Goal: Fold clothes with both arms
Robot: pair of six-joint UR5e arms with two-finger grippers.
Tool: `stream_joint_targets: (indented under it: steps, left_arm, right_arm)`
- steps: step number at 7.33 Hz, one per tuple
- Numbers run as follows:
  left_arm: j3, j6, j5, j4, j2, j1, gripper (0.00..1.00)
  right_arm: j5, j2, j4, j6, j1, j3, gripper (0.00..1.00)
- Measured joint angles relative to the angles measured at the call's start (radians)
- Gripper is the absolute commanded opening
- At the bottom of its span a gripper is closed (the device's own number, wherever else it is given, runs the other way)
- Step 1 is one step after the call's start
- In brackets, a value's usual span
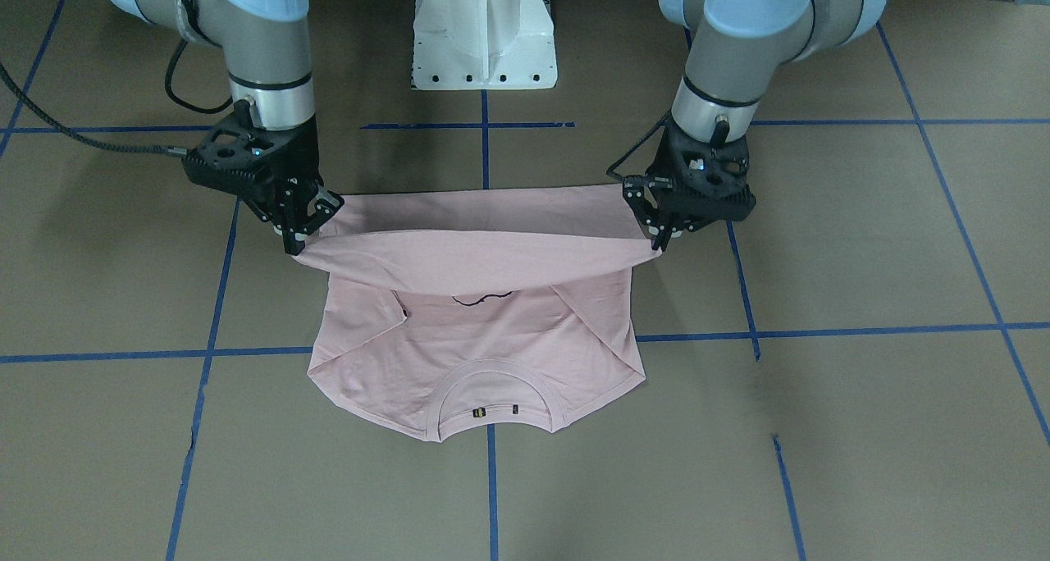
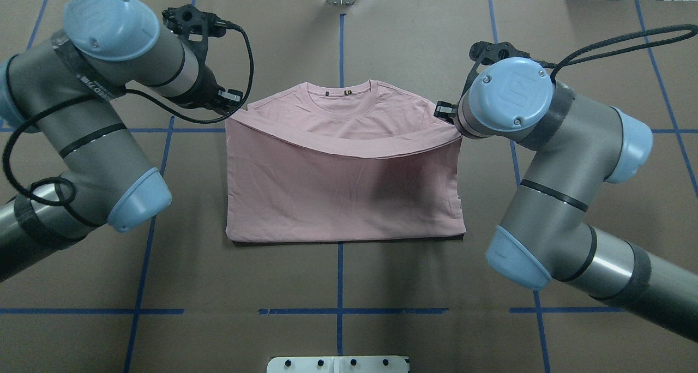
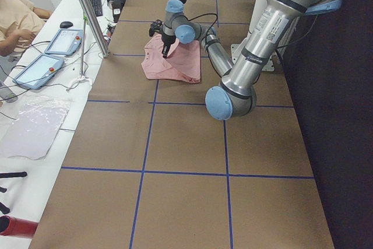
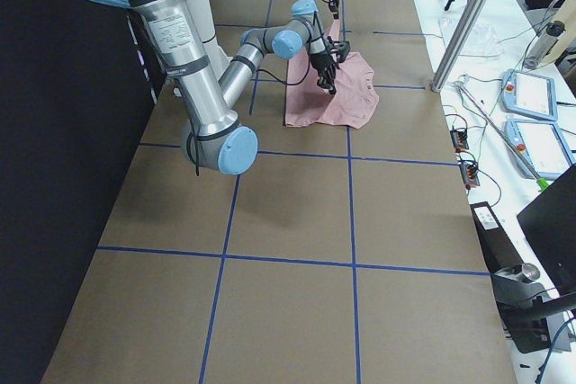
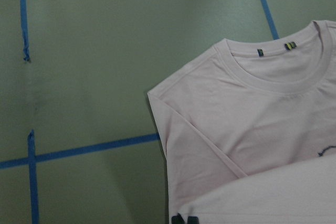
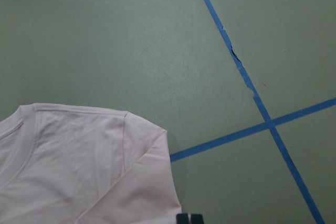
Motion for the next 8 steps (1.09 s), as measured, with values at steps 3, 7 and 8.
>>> stream_joint_targets:
  steps: [3,7,8]
  left_arm:
    - [0.206,0.005,0.037,-0.153,-0.051,-0.010,0.00]
    - [0.431,0.030,0.088,-0.299,-0.102,-0.009,1.00]
    - [0.436,0.044,0.090,-0.320,-0.096,-0.009,1.00]
  right_arm:
    - [0.000,0.052,0.172,-0.018,0.041,-0.240,0.00]
    - [-0.006,0.103,0.328,-0.028,0.055,-0.463,1.00]
    - [-0.011,0.113,0.344,-0.038,0.055,-0.486,1.00]
